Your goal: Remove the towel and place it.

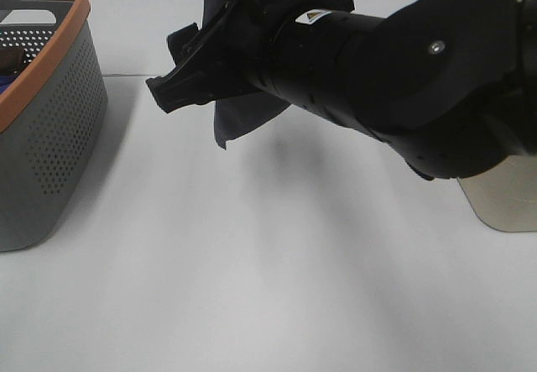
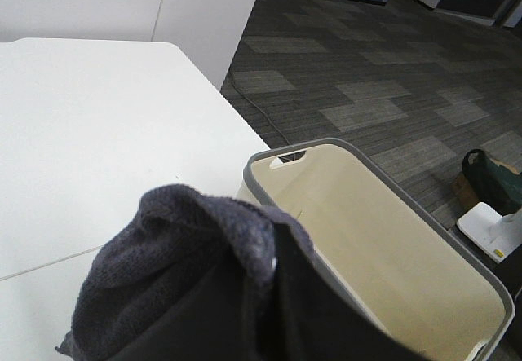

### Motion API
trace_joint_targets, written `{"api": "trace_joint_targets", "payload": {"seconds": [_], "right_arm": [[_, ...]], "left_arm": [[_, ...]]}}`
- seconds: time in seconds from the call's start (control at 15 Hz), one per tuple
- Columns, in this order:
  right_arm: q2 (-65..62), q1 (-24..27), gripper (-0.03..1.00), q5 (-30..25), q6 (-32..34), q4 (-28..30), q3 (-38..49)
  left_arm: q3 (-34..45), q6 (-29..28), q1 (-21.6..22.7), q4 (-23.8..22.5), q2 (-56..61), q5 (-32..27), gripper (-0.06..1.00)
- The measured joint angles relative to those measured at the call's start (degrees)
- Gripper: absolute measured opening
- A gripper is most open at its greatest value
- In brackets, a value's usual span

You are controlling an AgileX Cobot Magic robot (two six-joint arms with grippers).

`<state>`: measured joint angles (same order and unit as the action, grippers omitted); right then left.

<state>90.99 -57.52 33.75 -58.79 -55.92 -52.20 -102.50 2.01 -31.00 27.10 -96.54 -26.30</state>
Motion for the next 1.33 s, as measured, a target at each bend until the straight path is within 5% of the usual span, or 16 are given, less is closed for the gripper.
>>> {"api": "trace_joint_targets", "payload": {"seconds": [0.6,0.8,1.33], "right_arm": [[-0.3,-2.9,0.67,1.2,0.0,-1.3,0.0],[2.1,-2.6,0.67,5.6,-0.5,-6.0,0.0],[6.0,-2.5,0.67,11.9,-1.5,-6.9,0.0]], "left_arm": [[0.0,1.3,0.0,0.9,0.0,-0.3,0.01],[0.0,1.3,0.0,1.7,0.0,-1.5,0.01],[0.0,1.3,0.0,2.1,0.0,-1.7,0.01]]}}
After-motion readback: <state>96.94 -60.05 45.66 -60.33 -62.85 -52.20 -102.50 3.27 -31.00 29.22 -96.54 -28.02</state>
